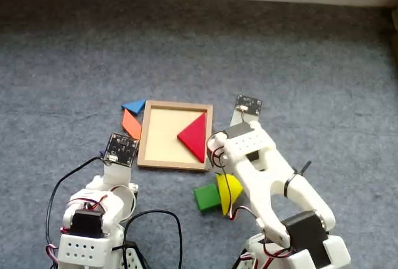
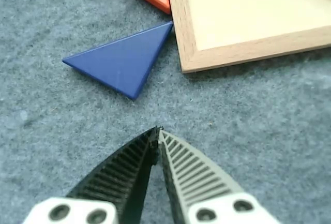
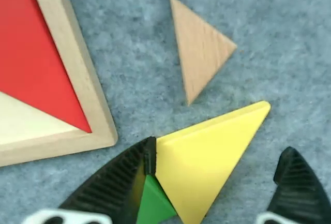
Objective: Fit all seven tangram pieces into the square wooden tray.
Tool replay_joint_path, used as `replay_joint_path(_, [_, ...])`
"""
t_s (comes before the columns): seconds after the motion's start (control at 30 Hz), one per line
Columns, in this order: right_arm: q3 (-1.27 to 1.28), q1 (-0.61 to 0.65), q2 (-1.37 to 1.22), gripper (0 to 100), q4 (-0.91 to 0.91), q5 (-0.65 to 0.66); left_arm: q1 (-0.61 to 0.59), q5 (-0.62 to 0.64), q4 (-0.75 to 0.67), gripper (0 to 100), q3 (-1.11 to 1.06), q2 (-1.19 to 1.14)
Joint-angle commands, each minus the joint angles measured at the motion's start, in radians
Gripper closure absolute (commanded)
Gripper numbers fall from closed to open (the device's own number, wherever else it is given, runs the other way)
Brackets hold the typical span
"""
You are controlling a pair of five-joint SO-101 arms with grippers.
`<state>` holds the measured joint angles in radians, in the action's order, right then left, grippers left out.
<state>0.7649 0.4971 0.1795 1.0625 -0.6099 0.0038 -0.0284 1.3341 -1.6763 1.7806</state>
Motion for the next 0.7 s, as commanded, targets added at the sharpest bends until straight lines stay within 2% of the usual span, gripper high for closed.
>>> replay_joint_path(0.0, [-0.045,-0.018,-0.001,65.0,-0.007,-0.014,0.013,0.011,0.006,100,-0.019,0.035])
replay_joint_path(0.43, [-0.044,0.030,-0.002,65.0,-0.018,-0.015,0.013,0.011,0.006,100,-0.019,0.035])
replay_joint_path(0.67, [-0.044,0.084,-0.002,65.0,-0.067,-0.078,0.013,0.011,0.006,100,-0.019,0.035])
